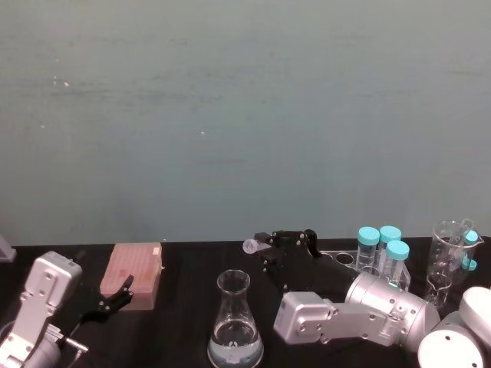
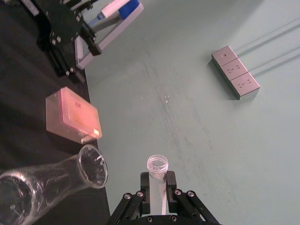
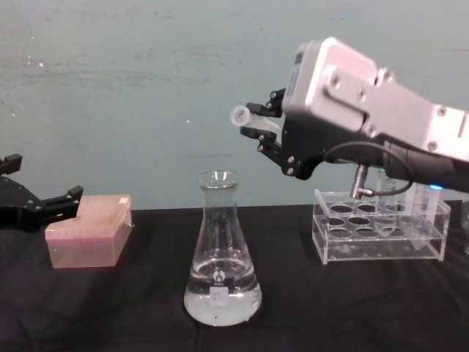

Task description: Pour the liquid from the test tube into the beaker using one hand.

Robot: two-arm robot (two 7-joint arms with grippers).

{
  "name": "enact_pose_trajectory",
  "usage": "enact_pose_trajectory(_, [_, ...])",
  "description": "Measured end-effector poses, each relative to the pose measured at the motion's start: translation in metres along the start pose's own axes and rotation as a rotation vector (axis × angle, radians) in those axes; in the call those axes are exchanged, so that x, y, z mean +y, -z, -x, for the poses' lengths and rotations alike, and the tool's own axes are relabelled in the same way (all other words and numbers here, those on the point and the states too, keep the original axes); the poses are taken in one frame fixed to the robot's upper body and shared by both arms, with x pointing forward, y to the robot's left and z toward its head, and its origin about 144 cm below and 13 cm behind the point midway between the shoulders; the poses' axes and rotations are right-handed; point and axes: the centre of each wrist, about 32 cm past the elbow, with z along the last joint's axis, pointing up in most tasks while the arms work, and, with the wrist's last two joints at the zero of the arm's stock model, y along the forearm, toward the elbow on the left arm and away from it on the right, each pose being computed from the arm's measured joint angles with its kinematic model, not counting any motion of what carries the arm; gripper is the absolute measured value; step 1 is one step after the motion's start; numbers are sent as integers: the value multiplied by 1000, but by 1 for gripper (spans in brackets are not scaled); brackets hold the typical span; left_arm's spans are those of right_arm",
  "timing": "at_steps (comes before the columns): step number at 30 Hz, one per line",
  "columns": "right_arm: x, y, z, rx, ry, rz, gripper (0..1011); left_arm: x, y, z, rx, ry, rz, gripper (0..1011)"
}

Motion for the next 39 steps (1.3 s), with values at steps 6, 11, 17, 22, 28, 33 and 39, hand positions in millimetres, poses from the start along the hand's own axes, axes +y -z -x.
enact_pose_trajectory(6, [1,2,6,-57,-4,20,194,0,0,0,0,0,0,1000])
enact_pose_trajectory(11, [3,4,9,-96,-12,28,194,0,0,0,0,0,0,1000])
enact_pose_trajectory(17, [5,4,11,-124,-18,30,194,0,0,0,0,0,0,1000])
enact_pose_trajectory(22, [7,5,12,-149,-22,28,194,0,0,0,0,0,0,1000])
enact_pose_trajectory(28, [8,6,14,-179,-23,20,194,0,0,0,0,0,0,1000])
enact_pose_trajectory(33, [7,8,14,-219,-23,12,194,0,0,0,0,0,0,1000])
enact_pose_trajectory(39, [6,9,15,-256,-22,1,194,0,0,0,0,0,0,1000])
